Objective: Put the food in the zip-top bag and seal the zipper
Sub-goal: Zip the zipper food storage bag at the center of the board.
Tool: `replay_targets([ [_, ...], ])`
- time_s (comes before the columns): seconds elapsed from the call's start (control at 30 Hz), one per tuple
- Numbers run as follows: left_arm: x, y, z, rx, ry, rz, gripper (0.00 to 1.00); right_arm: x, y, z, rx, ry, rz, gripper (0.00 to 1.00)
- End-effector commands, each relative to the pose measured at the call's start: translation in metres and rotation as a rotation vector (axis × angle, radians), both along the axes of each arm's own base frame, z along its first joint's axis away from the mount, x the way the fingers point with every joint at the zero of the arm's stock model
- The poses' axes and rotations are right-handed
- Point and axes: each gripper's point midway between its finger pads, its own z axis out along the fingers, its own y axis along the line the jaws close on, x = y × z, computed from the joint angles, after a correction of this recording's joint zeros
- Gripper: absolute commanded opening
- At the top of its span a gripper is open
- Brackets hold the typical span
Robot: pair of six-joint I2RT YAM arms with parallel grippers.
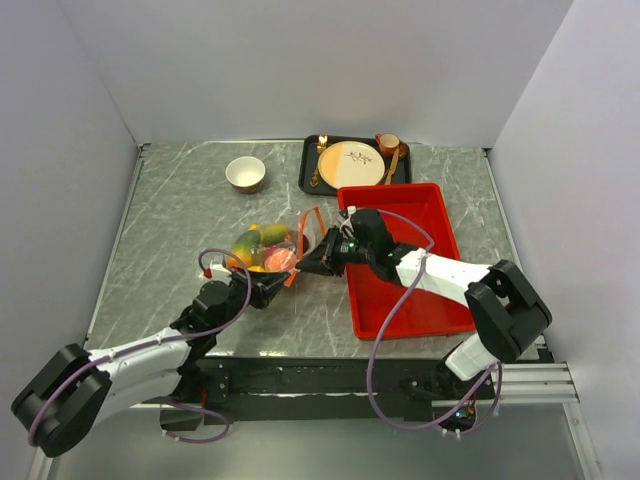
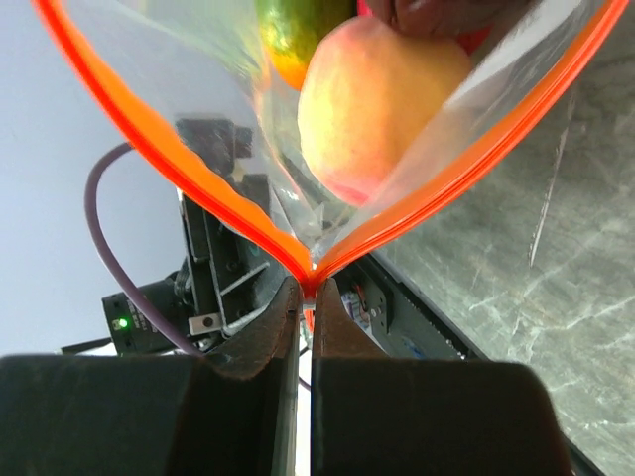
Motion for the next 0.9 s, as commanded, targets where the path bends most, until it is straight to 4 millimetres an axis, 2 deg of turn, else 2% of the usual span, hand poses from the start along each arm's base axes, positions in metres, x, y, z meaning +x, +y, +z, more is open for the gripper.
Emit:
replay_targets([
  [0.0,-0.011,0.003,-0.014,0.07,0.006,-0.031,0.01,0.046,-0.008,0.031,0.023,-0.135,-0.108,0.0],
  [0.43,-0.017,0.018,-0.017,0.121,0.014,0.005,0.01,0.059,-0.015,0.034,0.02,-0.153,-0.111,0.0],
  [0.87,-0.025,0.03,-0.026,0.144,0.042,0.027,0.01,0.077,-0.029,0.027,0.001,-0.147,-0.124,0.0],
])
